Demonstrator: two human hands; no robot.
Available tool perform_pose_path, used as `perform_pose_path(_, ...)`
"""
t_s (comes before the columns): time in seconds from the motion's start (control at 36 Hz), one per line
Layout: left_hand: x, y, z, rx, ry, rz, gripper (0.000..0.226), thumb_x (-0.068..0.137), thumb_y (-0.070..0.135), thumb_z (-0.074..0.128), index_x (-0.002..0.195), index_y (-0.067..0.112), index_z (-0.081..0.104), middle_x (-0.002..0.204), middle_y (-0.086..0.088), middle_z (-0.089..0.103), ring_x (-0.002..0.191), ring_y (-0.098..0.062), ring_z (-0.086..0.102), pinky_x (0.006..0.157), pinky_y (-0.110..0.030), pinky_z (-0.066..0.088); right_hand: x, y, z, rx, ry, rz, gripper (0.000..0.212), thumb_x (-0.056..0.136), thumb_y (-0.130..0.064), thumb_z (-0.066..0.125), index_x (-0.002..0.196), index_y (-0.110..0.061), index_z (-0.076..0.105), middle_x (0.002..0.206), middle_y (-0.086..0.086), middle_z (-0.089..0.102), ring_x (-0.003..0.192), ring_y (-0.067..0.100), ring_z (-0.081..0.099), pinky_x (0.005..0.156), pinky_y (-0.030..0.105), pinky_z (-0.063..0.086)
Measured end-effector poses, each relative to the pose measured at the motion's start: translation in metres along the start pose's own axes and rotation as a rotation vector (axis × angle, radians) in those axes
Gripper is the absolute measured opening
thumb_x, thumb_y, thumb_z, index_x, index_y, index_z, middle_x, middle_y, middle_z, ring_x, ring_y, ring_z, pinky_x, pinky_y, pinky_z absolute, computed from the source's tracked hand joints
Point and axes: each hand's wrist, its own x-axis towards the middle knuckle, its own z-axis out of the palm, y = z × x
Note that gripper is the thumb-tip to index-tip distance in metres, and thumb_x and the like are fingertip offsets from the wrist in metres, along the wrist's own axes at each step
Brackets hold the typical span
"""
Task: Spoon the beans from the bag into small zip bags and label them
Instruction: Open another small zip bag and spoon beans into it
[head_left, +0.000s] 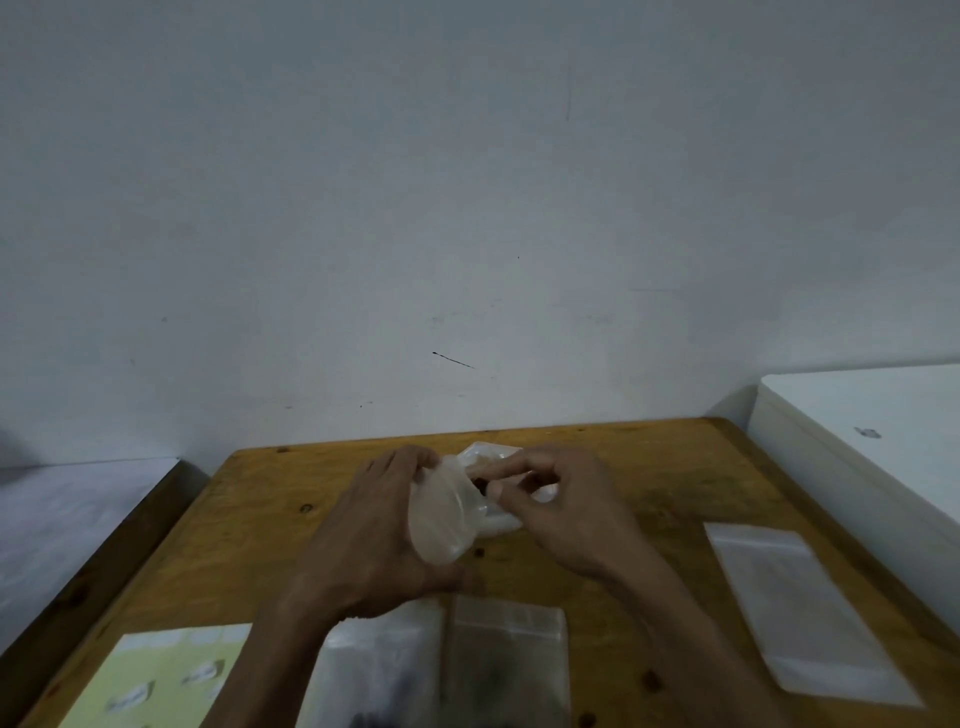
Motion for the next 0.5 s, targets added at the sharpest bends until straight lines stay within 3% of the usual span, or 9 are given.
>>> perform_pose_path(0.06,0.001,-0.004,-0.001,0.013,0.030,-0.016,0.098,0.052,0.057,0.088,0.132,0.037,0.034,0.122,0.020,0.037,0.110,-0.005,0.038,0.090,-0.025,0.044,0.002,0.013,-0.003,-0.106,0.105,0.064,0.014,0.090,-0.032,0.071,0.104,-0.030,0.075,0.113,-0.013,0.067,0.092,-0.001,0.060,0.066,0.010,0.045)
perform_pose_path(0.11,0.003,-0.008,-0.002,0.032,0.050,-0.037,0.098,0.055,0.056,0.088,0.134,0.036,0.033,0.121,0.019,0.035,0.110,-0.006,0.035,0.087,-0.023,0.039,0.004,0.030,-0.006,-0.254,0.168,0.162,0.029,0.091,-0.036,0.069,0.118,-0.026,0.070,0.124,-0.005,0.063,0.109,0.011,0.058,0.082,0.024,0.050)
perform_pose_path(0.17,0.006,-0.014,-0.001,0.054,0.074,-0.057,0.099,0.055,0.056,0.088,0.135,0.033,0.034,0.120,0.018,0.035,0.110,-0.007,0.034,0.087,-0.024,0.038,0.007,0.045,-0.009,-0.411,0.134,0.280,0.048,0.091,-0.044,0.066,0.133,-0.022,0.061,0.137,0.002,0.057,0.126,0.021,0.052,0.099,0.035,0.046)
perform_pose_path(0.25,0.010,-0.022,0.001,0.077,0.088,-0.082,0.101,0.053,0.057,0.088,0.136,0.032,0.036,0.119,0.017,0.036,0.109,-0.008,0.034,0.086,-0.026,0.037,0.008,0.059,-0.007,-0.363,0.042,0.474,0.066,0.091,-0.051,0.065,0.145,-0.018,0.047,0.148,0.007,0.049,0.134,0.026,0.047,0.104,0.040,0.043)
perform_pose_path(0.31,0.013,-0.025,0.003,0.087,0.070,-0.089,0.103,0.052,0.058,0.089,0.136,0.033,0.035,0.119,0.018,0.036,0.110,-0.008,0.033,0.086,-0.026,0.036,0.007,0.069,-0.001,-0.141,0.063,0.546,0.067,0.088,-0.047,0.070,0.144,-0.016,0.049,0.142,0.008,0.054,0.125,0.026,0.055,0.098,0.040,0.050)
perform_pose_path(0.39,0.016,-0.026,0.006,0.099,-0.002,-0.102,0.106,0.052,0.057,0.089,0.138,0.033,0.033,0.119,0.018,0.035,0.111,-0.009,0.034,0.088,-0.027,0.038,0.006,0.076,0.009,0.188,0.174,0.629,0.045,0.086,-0.030,0.076,0.126,-0.012,0.064,0.106,0.009,0.072,0.090,0.020,0.069,0.077,0.035,0.060)
perform_pose_path(0.44,0.020,-0.026,0.008,0.111,-0.071,-0.110,0.107,0.052,0.058,0.089,0.139,0.035,0.030,0.122,0.017,0.036,0.112,-0.010,0.036,0.093,-0.029,0.041,0.008,0.075,0.014,0.381,0.234,0.661,0.024,0.086,-0.020,0.077,0.107,-0.010,0.071,0.083,0.009,0.073,0.068,0.016,0.066,0.060,0.027,0.055)
perform_pose_path(0.5,0.025,-0.027,0.011,0.105,-0.136,-0.113,0.109,0.052,0.060,0.089,0.140,0.035,0.030,0.128,0.014,0.039,0.113,-0.012,0.037,0.096,-0.031,0.042,0.012,0.072,0.021,0.511,0.299,0.675,0.011,0.087,-0.016,0.076,0.095,-0.010,0.073,0.074,0.008,0.071,0.060,0.015,0.061,0.054,0.024,0.050)
